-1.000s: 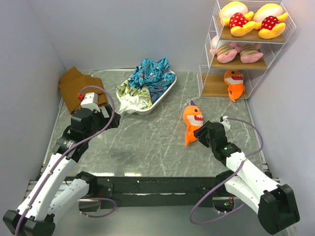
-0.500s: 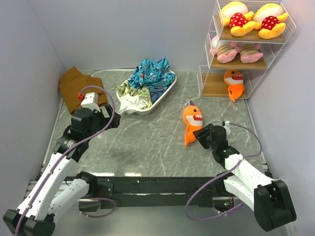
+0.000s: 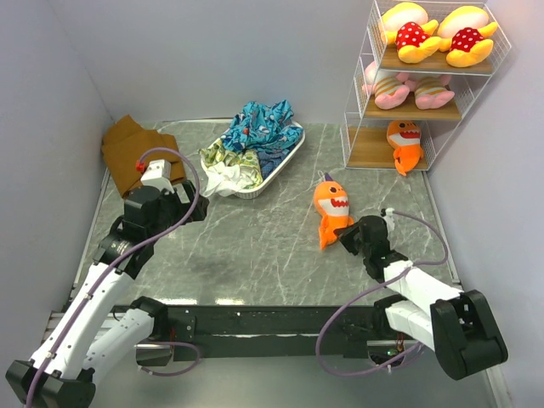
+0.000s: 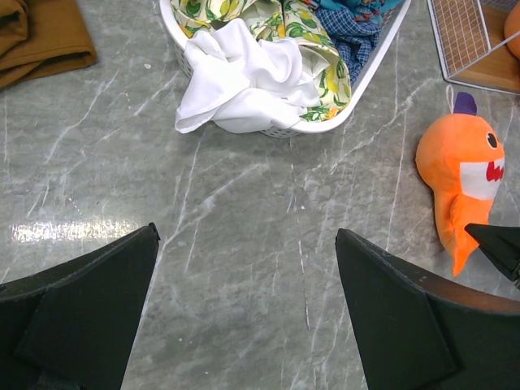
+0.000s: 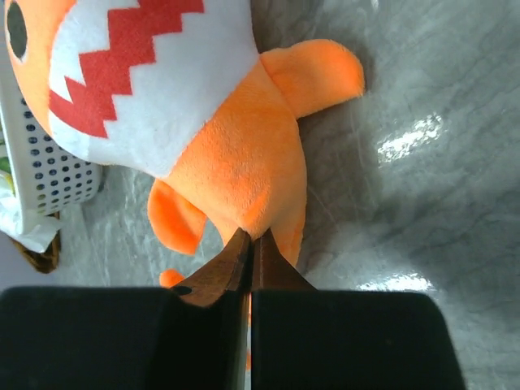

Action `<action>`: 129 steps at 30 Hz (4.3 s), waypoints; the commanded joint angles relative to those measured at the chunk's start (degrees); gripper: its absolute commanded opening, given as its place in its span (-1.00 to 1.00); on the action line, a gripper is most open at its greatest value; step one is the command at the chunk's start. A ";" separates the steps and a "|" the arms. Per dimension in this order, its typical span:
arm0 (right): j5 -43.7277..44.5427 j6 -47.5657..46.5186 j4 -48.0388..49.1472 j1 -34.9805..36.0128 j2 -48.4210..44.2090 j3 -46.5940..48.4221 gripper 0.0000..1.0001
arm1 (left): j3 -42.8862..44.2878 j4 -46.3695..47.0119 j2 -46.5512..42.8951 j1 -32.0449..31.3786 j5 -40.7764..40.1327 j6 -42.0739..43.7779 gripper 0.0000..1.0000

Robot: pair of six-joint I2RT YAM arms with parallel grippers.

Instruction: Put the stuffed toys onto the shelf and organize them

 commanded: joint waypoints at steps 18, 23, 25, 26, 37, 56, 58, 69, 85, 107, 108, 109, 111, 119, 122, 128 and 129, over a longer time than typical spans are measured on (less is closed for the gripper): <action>10.44 -29.95 -2.11 -12.45 0.20 18.44 -1.00 | -0.25 2.09 -0.64 -0.12 2.21 0.75 0.93; 8.23 -30.67 -2.25 -17.09 10.65 25.03 -1.00 | -0.43 2.27 -1.60 -0.12 2.82 0.49 0.93; 5.25 -31.19 1.16 -18.16 12.16 25.31 -1.00 | -0.43 2.36 -1.78 -0.12 2.56 0.57 0.93; 4.28 -31.46 2.74 -18.51 13.74 25.31 -1.00 | -0.43 2.45 -1.87 -0.12 2.56 0.57 0.93; -5.93 -37.52 12.59 -21.15 29.74 36.63 -1.00 | -0.34 2.71 -1.78 -0.12 3.61 0.66 0.93; -3.55 -41.57 3.74 -21.50 52.60 61.24 -1.00 | -0.25 2.97 -1.16 -0.12 3.79 0.84 0.93; -1.36 -41.74 1.36 -21.42 54.17 64.23 -0.98 | -0.34 3.24 -1.16 -0.12 3.88 0.84 0.93; 1.28 -42.01 -6.13 -21.42 55.51 66.98 -0.55 | -0.25 3.24 -0.46 -0.12 3.79 1.01 0.93; 1.72 -38.58 -5.77 -21.50 48.30 61.43 0.22 | -0.25 2.97 -0.99 -0.12 4.49 1.01 0.93; -12.33 -36.82 -20.26 -5.78 2.70 36.74 0.99 | -2.00 6.66 -5.99 -0.12 11.59 2.24 0.93; -13.73 -36.56 -20.45 -4.55 -1.85 36.21 1.00 | -2.27 7.45 -7.30 -0.12 13.87 2.33 0.93; -17.49 -35.51 -20.01 -3.06 -4.24 35.42 1.00 | -2.62 8.59 -7.92 -0.12 14.85 2.24 0.93; -21.81 -34.19 -16.50 -2.26 -10.81 32.00 1.00 | -3.15 9.21 -9.68 -0.12 15.65 1.89 0.93; -23.15 -28.29 -23.33 -1.55 -18.06 28.82 1.00 | -4.90 11.06 -14.70 -0.12 16.62 0.49 0.93; -22.80 -28.91 -25.28 -1.64 -17.89 29.09 1.00 | -5.17 11.85 -15.49 -0.12 17.15 0.31 0.93; -26.40 -28.82 -19.84 -1.64 -18.68 26.45 1.00 | -5.17 12.29 -15.14 -0.12 18.73 0.31 0.93; -27.19 -28.82 -19.31 -1.64 -18.42 26.36 1.00 | -5.17 12.29 -14.96 -0.12 18.90 0.31 0.93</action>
